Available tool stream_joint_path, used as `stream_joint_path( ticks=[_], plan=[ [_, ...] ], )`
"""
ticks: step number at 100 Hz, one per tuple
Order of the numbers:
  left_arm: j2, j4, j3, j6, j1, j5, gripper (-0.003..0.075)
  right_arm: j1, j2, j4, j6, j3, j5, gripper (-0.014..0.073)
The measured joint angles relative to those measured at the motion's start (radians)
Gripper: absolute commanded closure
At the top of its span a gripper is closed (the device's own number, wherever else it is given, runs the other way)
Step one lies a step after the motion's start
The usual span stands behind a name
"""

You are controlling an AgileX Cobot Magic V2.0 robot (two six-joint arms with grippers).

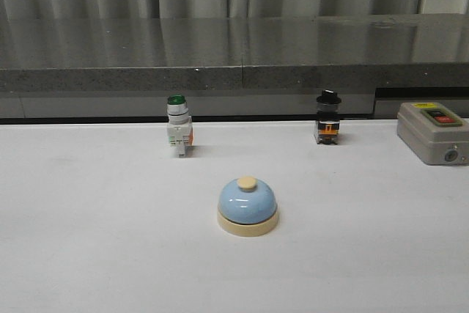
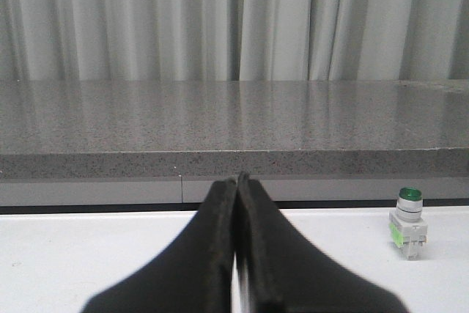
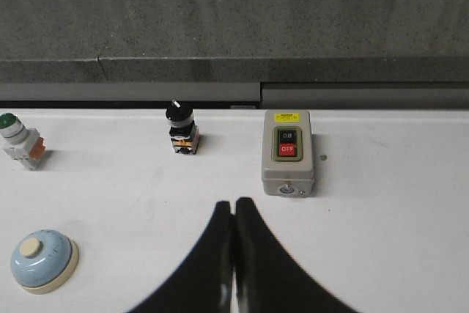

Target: Place and press bell with both arms

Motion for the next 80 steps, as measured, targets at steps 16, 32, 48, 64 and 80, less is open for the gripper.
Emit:
stream_joint_path(
  ticks=[16, 32, 48, 64, 80],
  plan=[
    [0.0, 0.0, 0.0, 0.0, 0.0, 0.0, 0.0741, 0.0, -0.048, -0.002, 0.0, 0.002, 0.005, 0.0658],
    [0.0, 0.0, 0.0, 0.0, 0.0, 0.0, 0.0741, 0.0, -0.05, -0.002, 0.0, 0.002, 0.005, 0.0658],
    [0.0, 0.0, 0.0, 0.0, 0.0, 0.0, 0.0741, 0.0, -0.05, -0.002, 0.0, 0.002, 0.005, 0.0658],
    [0.0, 0.0, 0.0, 0.0, 0.0, 0.0, 0.0741, 0.0, -0.05, -0.002, 0.0, 0.002, 0.005, 0.0658],
    [0.0, 0.0, 0.0, 0.0, 0.0, 0.0, 0.0741, 0.0, -0.05, -0.032, 0.0, 0.002, 0.005, 0.0658]
  ],
)
